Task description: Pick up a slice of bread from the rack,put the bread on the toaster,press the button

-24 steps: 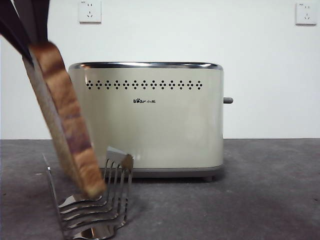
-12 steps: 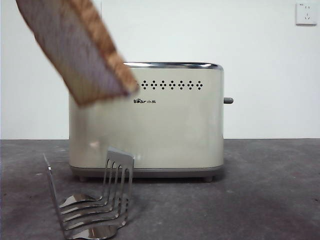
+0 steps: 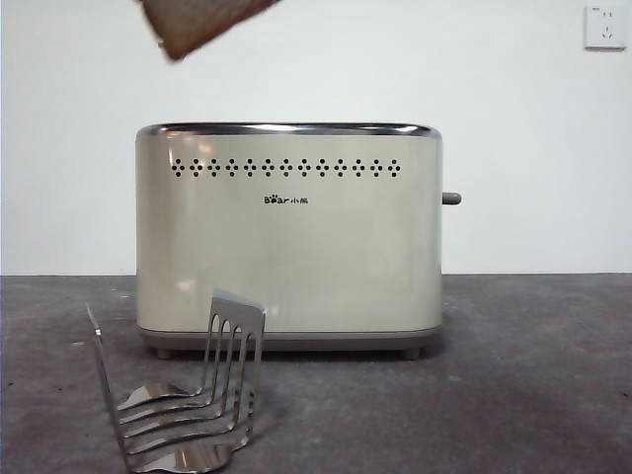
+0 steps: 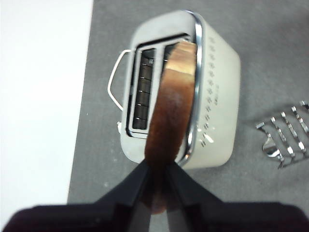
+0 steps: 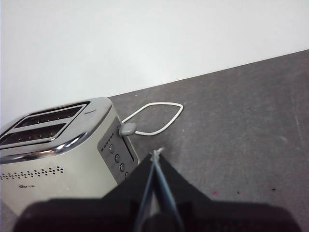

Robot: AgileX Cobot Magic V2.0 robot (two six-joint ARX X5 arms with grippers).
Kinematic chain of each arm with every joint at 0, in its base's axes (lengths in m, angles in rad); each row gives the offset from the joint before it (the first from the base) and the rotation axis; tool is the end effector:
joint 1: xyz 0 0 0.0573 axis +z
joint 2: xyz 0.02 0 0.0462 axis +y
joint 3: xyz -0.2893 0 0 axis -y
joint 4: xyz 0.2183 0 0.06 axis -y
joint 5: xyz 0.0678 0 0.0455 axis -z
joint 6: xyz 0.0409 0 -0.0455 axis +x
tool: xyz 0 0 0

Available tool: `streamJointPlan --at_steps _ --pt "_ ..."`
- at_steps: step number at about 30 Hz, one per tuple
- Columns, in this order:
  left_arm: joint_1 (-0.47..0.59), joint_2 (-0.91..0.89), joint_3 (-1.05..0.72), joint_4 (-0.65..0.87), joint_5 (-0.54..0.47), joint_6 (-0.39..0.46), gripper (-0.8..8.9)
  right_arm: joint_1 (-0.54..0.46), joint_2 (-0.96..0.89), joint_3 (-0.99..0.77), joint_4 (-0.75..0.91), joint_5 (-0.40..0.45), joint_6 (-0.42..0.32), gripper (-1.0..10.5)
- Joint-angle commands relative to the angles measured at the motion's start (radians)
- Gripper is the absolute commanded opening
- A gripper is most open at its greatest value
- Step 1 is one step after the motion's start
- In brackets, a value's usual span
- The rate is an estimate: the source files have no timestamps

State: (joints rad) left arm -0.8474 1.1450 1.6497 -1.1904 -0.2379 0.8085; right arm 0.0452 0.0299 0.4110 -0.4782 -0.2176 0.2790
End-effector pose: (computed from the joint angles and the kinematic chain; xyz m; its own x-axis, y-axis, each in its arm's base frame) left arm 0.1037 -0.1029 0.4569 0.6745 -0.4078 -0.6154 0.7228 0.1954 0.6628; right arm 0.0180 0.0097 0.2386 0.9611 0.2596 -0.0947 -0.2221 0.9296 0.2942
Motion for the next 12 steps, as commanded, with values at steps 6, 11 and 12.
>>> streamJointPlan --at_steps 6,11,12 --pt "-0.002 0.237 0.246 -0.089 -0.003 -0.177 -0.09 0.0 0.0 0.005 0.005 -0.003 0.016 0.0" --pt "-0.002 0.341 0.302 -0.096 -0.083 -0.176 -0.09 0.0 0.0 0.005 0.005 -0.011 0.016 0.0" --pt "-0.002 0.36 0.302 -0.097 -0.114 -0.176 -0.09 0.0 0.0 0.005 0.005 -0.012 0.016 0.0"
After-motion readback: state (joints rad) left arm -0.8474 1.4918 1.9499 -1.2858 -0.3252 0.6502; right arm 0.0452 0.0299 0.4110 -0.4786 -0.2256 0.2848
